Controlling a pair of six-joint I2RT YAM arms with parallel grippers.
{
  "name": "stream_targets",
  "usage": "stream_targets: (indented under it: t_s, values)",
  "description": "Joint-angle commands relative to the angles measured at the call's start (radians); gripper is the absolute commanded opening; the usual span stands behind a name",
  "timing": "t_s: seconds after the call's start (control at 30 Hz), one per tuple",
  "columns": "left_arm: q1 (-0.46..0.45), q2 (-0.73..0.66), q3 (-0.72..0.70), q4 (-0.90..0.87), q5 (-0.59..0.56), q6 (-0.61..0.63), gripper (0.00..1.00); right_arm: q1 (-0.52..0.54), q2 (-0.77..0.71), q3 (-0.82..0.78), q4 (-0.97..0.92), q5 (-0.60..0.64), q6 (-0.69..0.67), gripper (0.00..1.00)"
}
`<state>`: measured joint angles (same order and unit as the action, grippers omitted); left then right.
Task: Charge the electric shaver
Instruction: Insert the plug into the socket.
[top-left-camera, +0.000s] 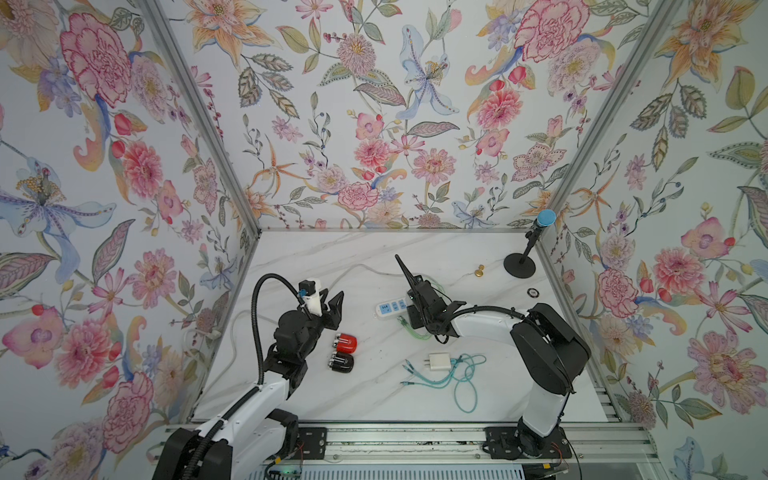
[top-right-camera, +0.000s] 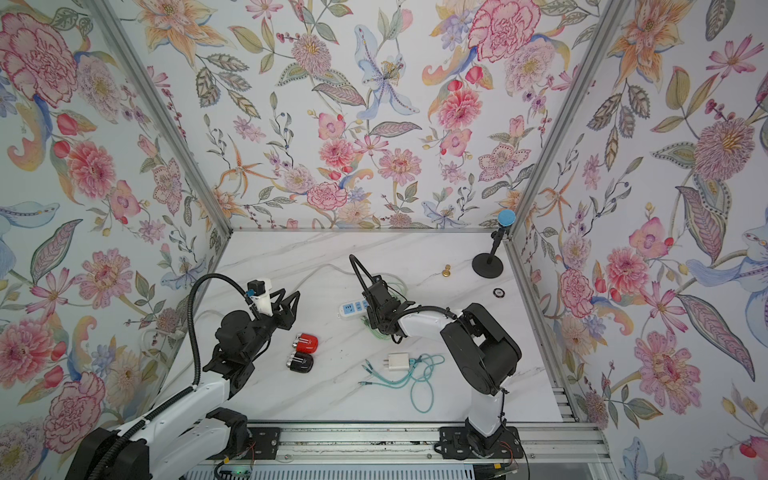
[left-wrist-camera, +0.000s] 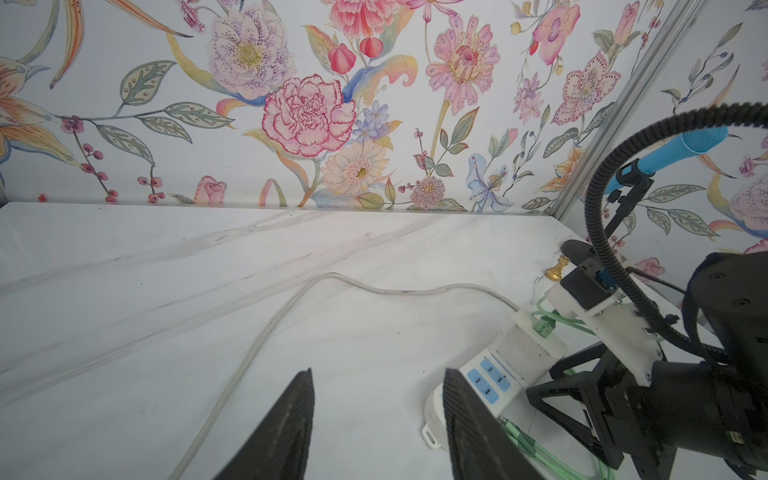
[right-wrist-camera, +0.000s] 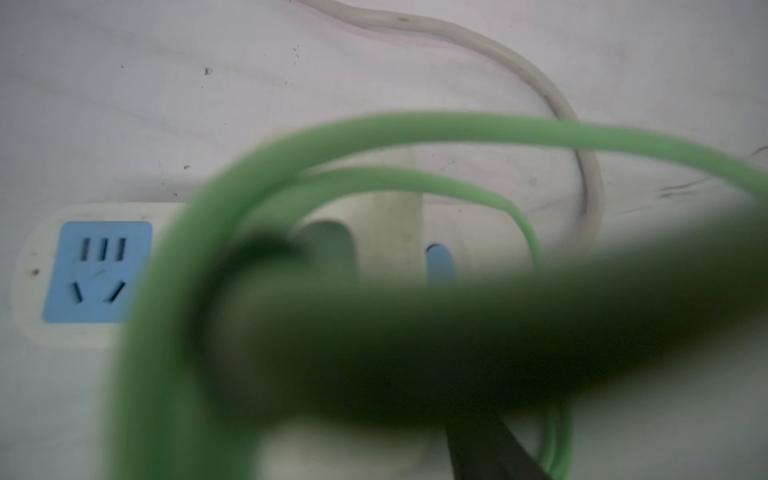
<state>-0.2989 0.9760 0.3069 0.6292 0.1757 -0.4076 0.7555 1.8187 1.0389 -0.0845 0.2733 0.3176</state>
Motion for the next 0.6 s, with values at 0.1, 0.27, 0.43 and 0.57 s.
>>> stream_targets:
  t_s: [0.1,0.27,0.43,0.57]
  values:
    - [0.009,0.000,0.040,-0.015,0.002,0.006,0.53,-0.016,-0.082,0.028,-0.196,-0.130,-0.047,0.60]
    - [0.010,-0.001,0.047,-0.023,-0.005,0.011,0.53,-0.077,-0.165,0.036,-0.239,-0.303,-0.041,0.70]
    - [0.009,0.004,0.057,-0.022,0.002,0.011,0.53,-0.175,-0.190,0.064,-0.257,-0.518,-0.050,0.75]
    - [0.009,-0.006,0.058,-0.032,-0.006,0.010,0.53,-0.183,-0.195,0.090,-0.305,-0.697,-0.066,0.76]
